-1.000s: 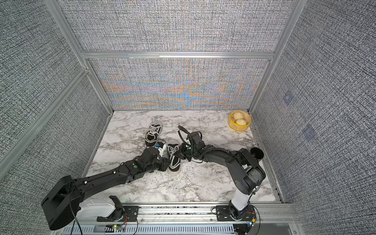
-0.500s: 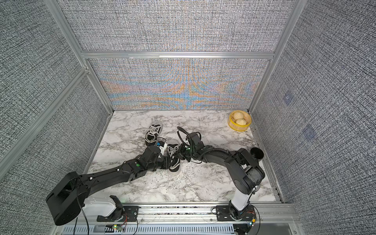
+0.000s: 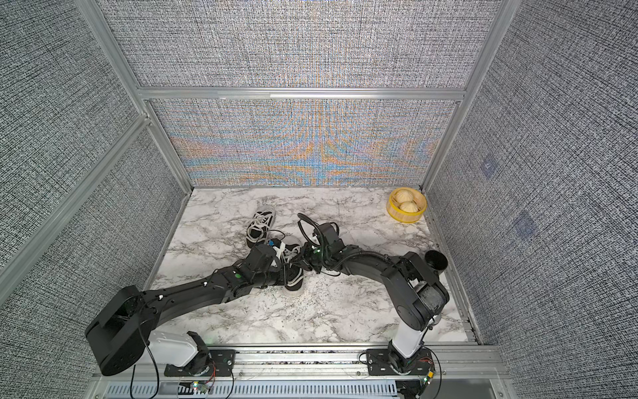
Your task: Remove the insole from the shoe
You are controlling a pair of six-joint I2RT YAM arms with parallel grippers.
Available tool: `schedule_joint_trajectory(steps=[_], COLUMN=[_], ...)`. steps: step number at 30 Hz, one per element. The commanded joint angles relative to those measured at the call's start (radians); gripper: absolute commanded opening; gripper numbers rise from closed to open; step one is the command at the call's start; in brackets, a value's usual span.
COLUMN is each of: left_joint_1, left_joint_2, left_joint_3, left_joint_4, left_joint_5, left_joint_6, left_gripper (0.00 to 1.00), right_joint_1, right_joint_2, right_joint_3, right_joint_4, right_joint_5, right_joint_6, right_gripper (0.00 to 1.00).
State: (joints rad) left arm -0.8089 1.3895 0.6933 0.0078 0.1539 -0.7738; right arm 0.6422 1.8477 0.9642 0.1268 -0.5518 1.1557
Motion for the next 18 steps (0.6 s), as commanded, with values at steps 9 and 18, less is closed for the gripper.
schedule_joint_trajectory(steps=[9, 18], left_joint_1=[0.019, 0.022], left_joint_2=[0.061, 0.108], left_joint_3=[0.000, 0.004], left_joint_4=[0.166, 0.217], left_joint_5=[0.071, 0.090], left_joint_6=[-0.208, -0.309], left_gripper=[0.01, 0.01], right_joint_1=[0.047, 0.309], right_joint_2=[-0.365, -0.583], right_joint_3=[-0.172, -0.577], right_joint_4=[-0.130, 0.222], right_joint_5=[0.337, 0.710], right_joint_6=[-0.411, -0.718], right_gripper=[0.76, 0.82])
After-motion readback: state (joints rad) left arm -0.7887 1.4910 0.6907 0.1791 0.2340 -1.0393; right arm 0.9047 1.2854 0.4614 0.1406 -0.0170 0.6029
